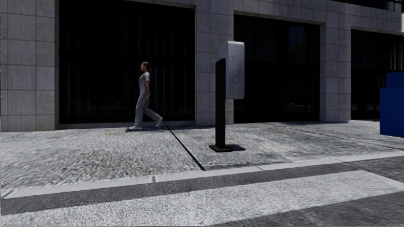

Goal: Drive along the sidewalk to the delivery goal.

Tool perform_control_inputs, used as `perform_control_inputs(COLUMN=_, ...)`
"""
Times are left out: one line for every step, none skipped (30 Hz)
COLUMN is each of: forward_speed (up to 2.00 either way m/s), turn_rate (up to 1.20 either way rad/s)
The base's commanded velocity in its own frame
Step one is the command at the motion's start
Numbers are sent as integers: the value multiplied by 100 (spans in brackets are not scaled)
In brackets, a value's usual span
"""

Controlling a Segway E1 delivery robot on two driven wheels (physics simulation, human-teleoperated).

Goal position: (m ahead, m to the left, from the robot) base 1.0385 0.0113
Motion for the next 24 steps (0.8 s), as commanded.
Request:
perform_control_inputs(forward_speed=169, turn_rate=0)
perform_control_inputs(forward_speed=169, turn_rate=0)
perform_control_inputs(forward_speed=161, turn_rate=0)
perform_control_inputs(forward_speed=153, turn_rate=0)
perform_control_inputs(forward_speed=147, turn_rate=0)
perform_control_inputs(forward_speed=141, turn_rate=0)
perform_control_inputs(forward_speed=133, turn_rate=0)
perform_control_inputs(forward_speed=133, turn_rate=0)
perform_control_inputs(forward_speed=126, turn_rate=0)
perform_control_inputs(forward_speed=121, turn_rate=0)
perform_control_inputs(forward_speed=117, turn_rate=0)
perform_control_inputs(forward_speed=107, turn_rate=0)
perform_control_inputs(forward_speed=102, turn_rate=0)
perform_control_inputs(forward_speed=102, turn_rate=0)
perform_control_inputs(forward_speed=93, turn_rate=0)
perform_control_inputs(forward_speed=86, turn_rate=0)
perform_control_inputs(forward_speed=84, turn_rate=0)
perform_control_inputs(forward_speed=80, turn_rate=0)
perform_control_inputs(forward_speed=80, turn_rate=0)
perform_control_inputs(forward_speed=77, turn_rate=0)
perform_control_inputs(forward_speed=72, turn_rate=0)
perform_control_inputs(forward_speed=63, turn_rate=0)
perform_control_inputs(forward_speed=49, turn_rate=0)
perform_control_inputs(forward_speed=38, turn_rate=0)
